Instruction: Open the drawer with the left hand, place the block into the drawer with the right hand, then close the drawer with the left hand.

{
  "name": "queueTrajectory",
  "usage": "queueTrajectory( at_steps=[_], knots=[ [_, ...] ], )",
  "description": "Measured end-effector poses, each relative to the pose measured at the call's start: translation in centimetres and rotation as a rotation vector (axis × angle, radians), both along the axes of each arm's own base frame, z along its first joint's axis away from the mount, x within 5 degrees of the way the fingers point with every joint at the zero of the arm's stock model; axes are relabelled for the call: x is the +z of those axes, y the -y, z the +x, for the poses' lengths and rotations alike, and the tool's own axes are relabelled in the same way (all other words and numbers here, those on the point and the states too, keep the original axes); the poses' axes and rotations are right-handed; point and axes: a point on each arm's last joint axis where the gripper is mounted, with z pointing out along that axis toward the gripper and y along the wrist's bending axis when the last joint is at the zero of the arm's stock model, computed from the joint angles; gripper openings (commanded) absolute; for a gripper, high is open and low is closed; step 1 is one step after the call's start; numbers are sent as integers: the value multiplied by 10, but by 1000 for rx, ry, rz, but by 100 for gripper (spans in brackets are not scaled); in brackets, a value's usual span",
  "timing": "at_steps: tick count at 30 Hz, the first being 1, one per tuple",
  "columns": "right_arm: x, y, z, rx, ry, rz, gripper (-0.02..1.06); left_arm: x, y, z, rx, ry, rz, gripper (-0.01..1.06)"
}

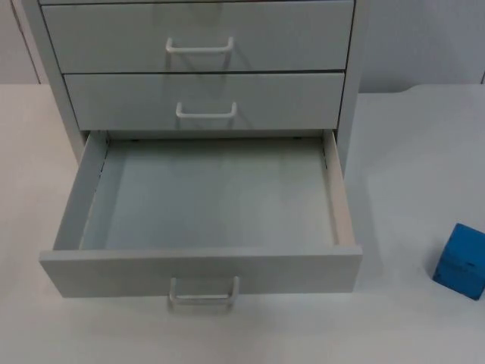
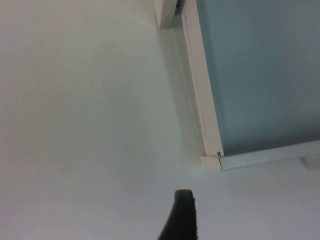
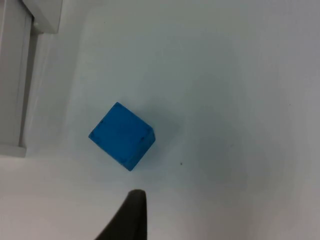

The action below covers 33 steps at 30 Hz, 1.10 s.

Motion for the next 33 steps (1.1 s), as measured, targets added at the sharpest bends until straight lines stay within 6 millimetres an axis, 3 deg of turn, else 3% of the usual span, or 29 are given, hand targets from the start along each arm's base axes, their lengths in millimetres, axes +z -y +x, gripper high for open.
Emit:
queueTrajectory(
  at_steps=[13, 23, 30, 33],
  knots=[
    [-1, 0, -2, 1, -25, -1, 105, 0, -11, 2, 114, 14, 70, 71],
    [-12, -32, -1, 266, -113, -59, 105, 0, -15, 2, 138, 17, 106, 71],
    [-39, -48, 15, 376, -283, -111, 105, 0, -15, 2, 140, 17, 105, 71],
    [-46, -54, 32, 394, -390, -132, 105, 0, -15, 2, 140, 17, 105, 71]
  ],
)
